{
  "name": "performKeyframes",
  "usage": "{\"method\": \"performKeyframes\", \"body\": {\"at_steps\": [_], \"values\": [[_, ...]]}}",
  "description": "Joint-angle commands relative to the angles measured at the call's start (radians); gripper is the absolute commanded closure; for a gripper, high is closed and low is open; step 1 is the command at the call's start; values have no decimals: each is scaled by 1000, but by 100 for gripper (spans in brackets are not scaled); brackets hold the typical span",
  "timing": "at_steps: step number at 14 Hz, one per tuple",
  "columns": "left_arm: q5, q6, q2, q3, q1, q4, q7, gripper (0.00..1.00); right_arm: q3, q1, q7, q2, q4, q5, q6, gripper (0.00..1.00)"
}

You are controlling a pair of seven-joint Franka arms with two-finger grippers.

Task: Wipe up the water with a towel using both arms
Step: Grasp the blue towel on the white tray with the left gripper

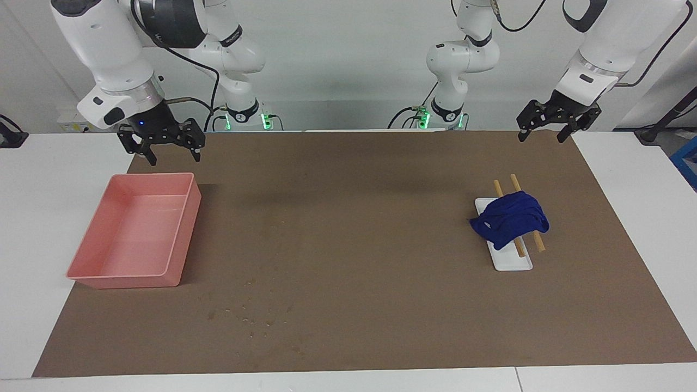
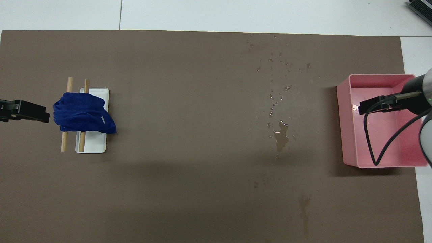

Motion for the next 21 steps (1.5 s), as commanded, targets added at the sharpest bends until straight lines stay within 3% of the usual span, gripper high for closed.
{"method": "performKeyframes", "body": {"at_steps": [1, 7, 12, 15, 17, 19, 21], "values": [[15, 29, -15, 15, -16, -24, -5, 0, 4, -11, -14, -21, -21, 19, -9, 0], [16, 42, -25, 19, -13, -64, 2, 0, 4, -11, -14, -21, -21, 19, -9, 0], [19, 485, -74, 24, 28, -325, 2, 0, 4, -11, -14, -21, -21, 19, -9, 0], [27, 663, 20, 24, 55, -366, 0, 0, 4, -16, -18, -21, -21, 19, -10, 0], [33, 711, 62, 24, 55, -369, -2, 0, 3, -14, -15, -21, -21, 20, -7, 0], [33, 752, 71, 22, 55, -426, -59, 8, 4, -3, -15, -20, -21, 19, -1, 0], [33, 882, 71, 22, 49, -509, -139, 16, 13, 7, -14, -20, -19, 20, 5, 0]]}}
